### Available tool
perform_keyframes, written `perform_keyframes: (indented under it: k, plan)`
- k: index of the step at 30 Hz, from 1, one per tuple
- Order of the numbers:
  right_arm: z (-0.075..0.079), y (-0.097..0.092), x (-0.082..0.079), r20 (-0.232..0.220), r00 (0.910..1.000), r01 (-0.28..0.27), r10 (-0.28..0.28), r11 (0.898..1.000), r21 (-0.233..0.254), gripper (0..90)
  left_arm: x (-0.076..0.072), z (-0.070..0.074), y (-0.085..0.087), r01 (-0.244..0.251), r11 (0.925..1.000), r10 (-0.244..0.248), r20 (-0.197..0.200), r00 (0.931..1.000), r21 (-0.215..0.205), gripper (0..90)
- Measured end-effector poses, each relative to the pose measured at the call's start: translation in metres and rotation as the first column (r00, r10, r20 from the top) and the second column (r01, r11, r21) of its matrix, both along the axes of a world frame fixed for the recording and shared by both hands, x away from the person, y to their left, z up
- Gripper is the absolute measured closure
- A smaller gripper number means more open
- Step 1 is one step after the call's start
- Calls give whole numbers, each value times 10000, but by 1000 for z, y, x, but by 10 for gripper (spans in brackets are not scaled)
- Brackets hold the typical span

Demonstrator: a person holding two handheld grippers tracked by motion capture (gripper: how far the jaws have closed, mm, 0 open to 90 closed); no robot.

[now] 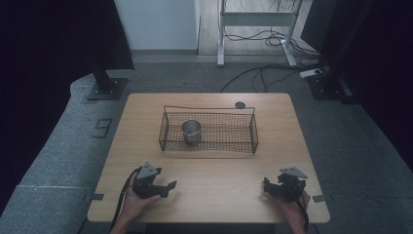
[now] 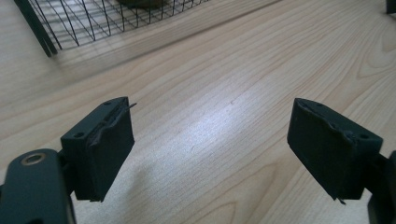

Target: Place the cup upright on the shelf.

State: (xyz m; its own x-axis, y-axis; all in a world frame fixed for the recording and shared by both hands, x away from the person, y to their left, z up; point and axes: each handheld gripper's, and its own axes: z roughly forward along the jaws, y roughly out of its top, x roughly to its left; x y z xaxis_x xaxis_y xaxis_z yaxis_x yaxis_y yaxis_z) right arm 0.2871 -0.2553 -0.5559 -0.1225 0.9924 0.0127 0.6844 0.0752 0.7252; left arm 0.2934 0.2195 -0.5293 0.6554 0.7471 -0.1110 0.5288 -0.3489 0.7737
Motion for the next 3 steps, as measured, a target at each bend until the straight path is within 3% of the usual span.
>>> perform_keyframes:
  k: [3]
  plan:
    - [0, 0, 0, 3, 10000, -4, 4, 10000, 0, 52, 0, -1, -1, -41, 10000, 40, 61, 10000, 33, 147]
